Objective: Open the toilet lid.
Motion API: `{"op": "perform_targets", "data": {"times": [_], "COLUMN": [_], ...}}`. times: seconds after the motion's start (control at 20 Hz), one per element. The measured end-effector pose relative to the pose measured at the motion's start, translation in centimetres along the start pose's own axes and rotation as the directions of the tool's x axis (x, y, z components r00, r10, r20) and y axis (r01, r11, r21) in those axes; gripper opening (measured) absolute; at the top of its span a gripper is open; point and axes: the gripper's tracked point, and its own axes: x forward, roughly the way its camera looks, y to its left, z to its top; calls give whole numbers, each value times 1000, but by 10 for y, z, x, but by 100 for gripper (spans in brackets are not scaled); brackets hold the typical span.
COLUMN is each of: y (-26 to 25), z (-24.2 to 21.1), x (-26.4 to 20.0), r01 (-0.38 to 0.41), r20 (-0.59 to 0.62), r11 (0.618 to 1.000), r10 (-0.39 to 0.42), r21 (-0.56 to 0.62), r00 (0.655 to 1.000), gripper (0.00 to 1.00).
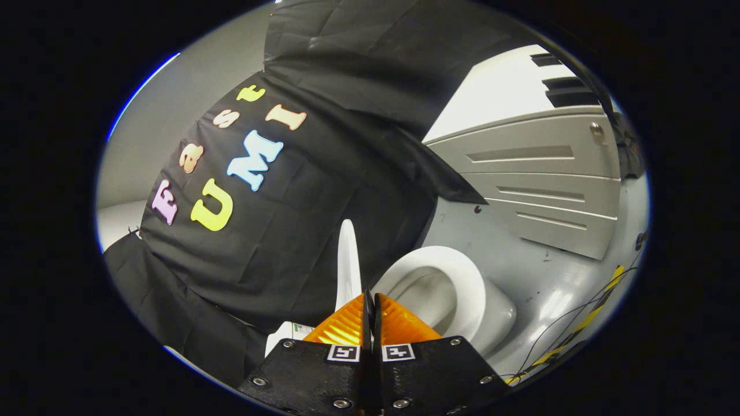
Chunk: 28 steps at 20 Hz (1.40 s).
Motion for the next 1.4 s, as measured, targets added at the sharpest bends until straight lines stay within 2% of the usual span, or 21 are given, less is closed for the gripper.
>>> {"op": "perform_targets", "data": {"times": [0.5, 0.65, 1.0, 1.2, 1.4], "y": [51, 73, 127, 148, 174], "z": [-3, -4, -18, -27, -40], "x": [-19, -20, -35, -41, -43], "r01": [-30, -39, -75, -76, -74], "r20": [3, 6, 29, 43, 53], "r11": [996, 989, 953, 941, 901], "r10": [30, 40, 87, 95, 107], "r21": [-80, -140, -293, -329, -428], "r00": [1000, 999, 996, 995, 993], "gripper": [0, 0, 0, 0, 0]}}
